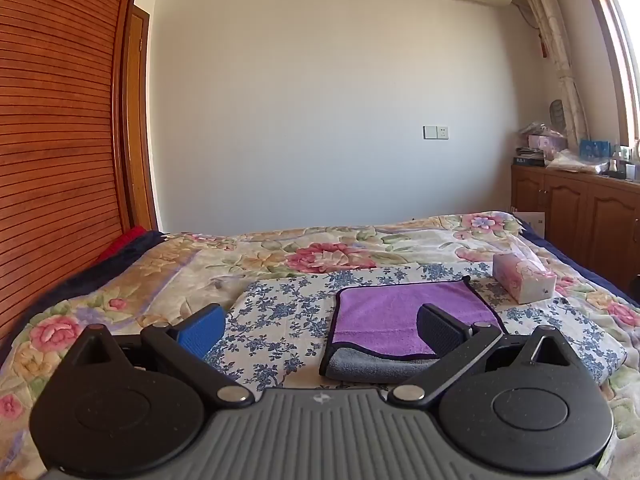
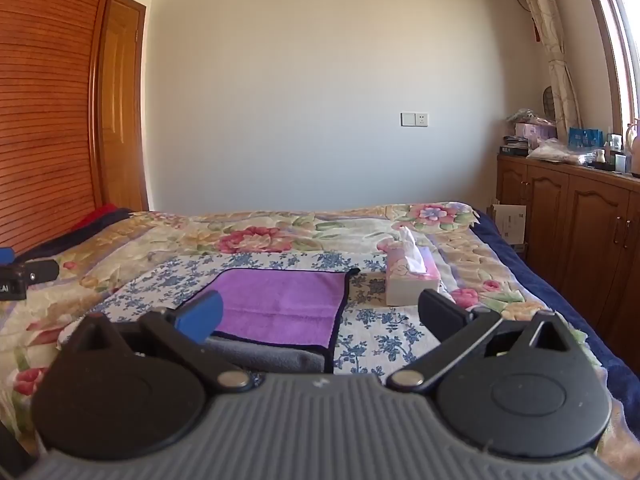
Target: Fold towel
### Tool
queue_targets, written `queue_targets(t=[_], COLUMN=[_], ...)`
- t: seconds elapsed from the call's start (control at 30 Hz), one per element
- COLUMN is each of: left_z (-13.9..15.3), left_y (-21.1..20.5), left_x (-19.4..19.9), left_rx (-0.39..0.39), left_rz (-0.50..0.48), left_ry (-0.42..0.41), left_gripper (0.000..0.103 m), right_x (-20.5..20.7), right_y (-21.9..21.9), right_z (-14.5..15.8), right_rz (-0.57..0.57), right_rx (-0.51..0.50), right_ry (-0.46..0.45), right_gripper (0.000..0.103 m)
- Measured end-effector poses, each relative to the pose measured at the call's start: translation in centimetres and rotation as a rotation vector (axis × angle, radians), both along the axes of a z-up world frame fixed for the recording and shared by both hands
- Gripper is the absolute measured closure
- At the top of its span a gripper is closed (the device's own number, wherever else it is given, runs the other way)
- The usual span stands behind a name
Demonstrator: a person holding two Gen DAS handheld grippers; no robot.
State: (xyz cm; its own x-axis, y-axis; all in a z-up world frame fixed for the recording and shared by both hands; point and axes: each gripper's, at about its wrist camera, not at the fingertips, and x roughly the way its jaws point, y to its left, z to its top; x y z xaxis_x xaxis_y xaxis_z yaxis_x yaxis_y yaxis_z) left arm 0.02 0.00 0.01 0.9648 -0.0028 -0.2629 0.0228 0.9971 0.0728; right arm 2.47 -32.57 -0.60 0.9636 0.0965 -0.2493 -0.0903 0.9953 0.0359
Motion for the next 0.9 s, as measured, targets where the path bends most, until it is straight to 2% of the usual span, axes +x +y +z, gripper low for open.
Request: queue_targets(t=[0.9], left_z=[-0.01], left_y=[-0.06], left_x=[-0.08], left_rx=[0.005], left_rz=[0.001], left_ry=[-0.012], left_gripper=[0.0], right_x=[0.01], right_y=[-0.07], right_z=[-0.12], right_rz=[-0.002], right_rx=[0.014], right_ry=[-0.001], right_gripper=[0.0])
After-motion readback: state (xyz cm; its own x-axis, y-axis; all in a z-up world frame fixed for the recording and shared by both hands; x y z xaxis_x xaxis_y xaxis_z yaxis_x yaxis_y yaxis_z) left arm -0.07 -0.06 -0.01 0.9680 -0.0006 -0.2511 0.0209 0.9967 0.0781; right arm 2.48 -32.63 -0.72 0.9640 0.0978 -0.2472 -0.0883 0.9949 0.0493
